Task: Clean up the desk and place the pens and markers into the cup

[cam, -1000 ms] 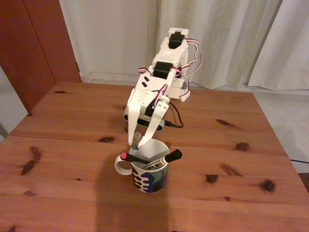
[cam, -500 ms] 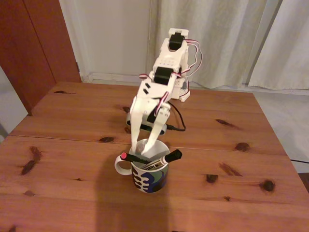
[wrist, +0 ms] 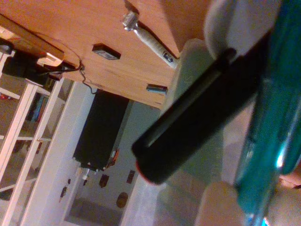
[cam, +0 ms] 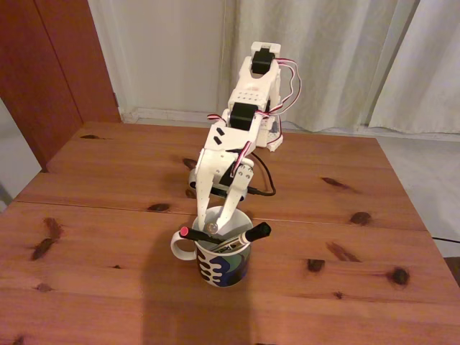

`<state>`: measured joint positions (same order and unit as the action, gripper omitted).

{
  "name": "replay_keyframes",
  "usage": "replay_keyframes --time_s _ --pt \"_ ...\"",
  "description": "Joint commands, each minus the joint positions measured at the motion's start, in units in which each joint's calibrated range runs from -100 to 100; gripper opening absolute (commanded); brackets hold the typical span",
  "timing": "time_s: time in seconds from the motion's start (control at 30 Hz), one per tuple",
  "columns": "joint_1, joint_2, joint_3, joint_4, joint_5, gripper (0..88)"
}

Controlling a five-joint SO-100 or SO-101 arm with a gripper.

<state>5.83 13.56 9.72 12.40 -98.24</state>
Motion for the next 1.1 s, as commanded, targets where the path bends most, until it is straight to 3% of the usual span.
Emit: replay_keyframes --time_s 0.0,0.3,0.63,0.8,1.07 --pt "-0.5 -1.4 -0.2 -1.5 0.4 14.7" --pt "-0.4 -3.3 0.0 -1.0 0.4 15.9" --pt "-0.5 -25.4 18.1 -1.3 1.1 15.9" --pt "-3.9 -40.0 32.9 -1.3 8.1 15.9" --pt "-10.5 -61.2 56.2 -0.9 29.6 15.9"
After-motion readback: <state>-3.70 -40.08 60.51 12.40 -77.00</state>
